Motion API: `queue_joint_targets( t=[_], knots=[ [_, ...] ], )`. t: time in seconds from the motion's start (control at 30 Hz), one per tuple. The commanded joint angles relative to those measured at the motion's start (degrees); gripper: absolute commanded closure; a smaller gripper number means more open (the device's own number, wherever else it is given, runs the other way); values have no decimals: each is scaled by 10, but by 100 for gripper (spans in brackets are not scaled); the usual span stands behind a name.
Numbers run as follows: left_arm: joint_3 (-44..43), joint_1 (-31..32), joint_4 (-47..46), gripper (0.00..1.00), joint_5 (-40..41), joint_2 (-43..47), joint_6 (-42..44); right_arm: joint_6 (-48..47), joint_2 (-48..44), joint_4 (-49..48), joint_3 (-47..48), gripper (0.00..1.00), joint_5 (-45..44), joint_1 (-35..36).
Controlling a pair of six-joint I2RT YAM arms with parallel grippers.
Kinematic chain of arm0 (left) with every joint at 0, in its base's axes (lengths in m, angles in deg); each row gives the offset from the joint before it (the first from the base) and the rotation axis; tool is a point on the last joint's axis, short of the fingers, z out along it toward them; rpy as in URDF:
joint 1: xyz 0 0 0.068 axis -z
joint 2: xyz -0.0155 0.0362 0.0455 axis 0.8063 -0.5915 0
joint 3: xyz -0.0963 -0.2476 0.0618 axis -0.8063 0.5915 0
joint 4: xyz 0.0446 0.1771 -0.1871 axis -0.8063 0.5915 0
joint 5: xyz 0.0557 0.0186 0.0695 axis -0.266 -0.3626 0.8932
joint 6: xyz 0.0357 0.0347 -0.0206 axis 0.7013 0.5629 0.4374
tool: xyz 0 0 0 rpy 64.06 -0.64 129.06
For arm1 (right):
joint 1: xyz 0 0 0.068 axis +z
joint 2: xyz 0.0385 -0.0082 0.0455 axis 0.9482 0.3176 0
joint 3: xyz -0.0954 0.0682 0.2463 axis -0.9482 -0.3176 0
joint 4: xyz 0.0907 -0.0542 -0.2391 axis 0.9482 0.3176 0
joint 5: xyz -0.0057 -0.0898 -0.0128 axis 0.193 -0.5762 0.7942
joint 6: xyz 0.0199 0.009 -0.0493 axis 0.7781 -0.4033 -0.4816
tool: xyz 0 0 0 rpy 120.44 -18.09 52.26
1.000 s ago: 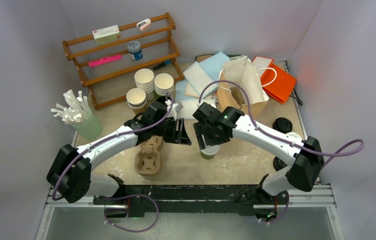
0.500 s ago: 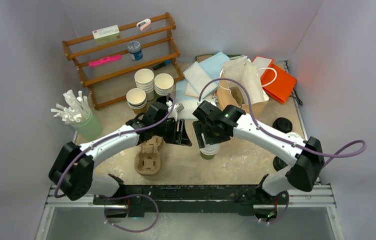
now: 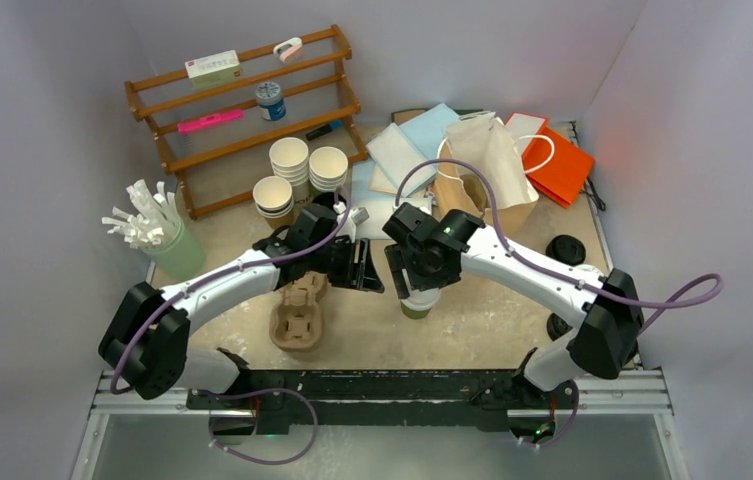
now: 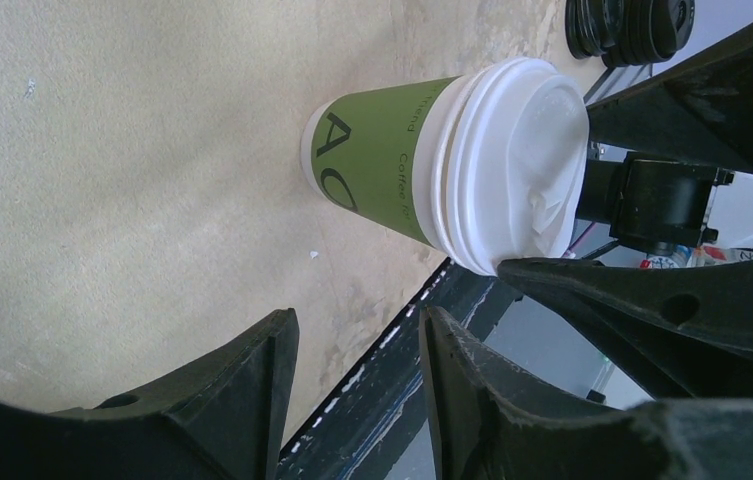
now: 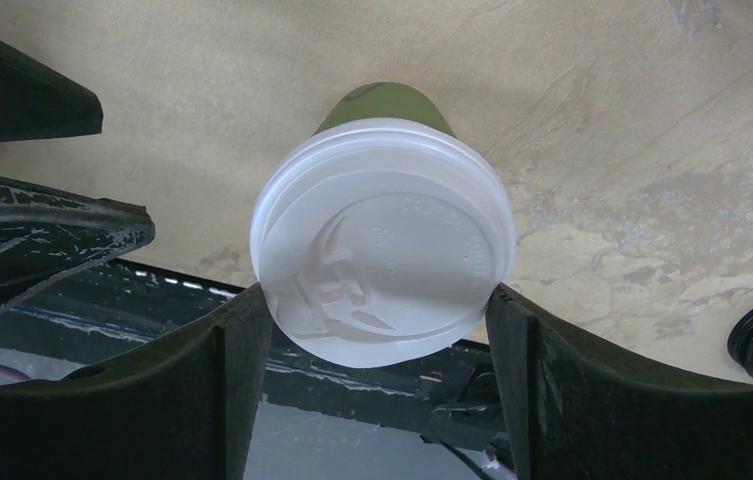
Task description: Pack the takeout coffee
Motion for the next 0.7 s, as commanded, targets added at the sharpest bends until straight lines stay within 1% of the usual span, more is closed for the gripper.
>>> queue_joint_targets(
  t=[0.0, 0.47, 0.67],
  knots=[
    [-18, -2, -27, 50, -16, -5, 10, -9, 5, -2, 8, 22, -7, 4],
    [-15, -2, -34, 51, -28, -10, 6, -6, 4, -7, -4, 21, -9, 4],
    [-15, -2, -36, 51, -29, -10, 6, -6, -1, 7, 13, 21, -12, 4]
  ],
)
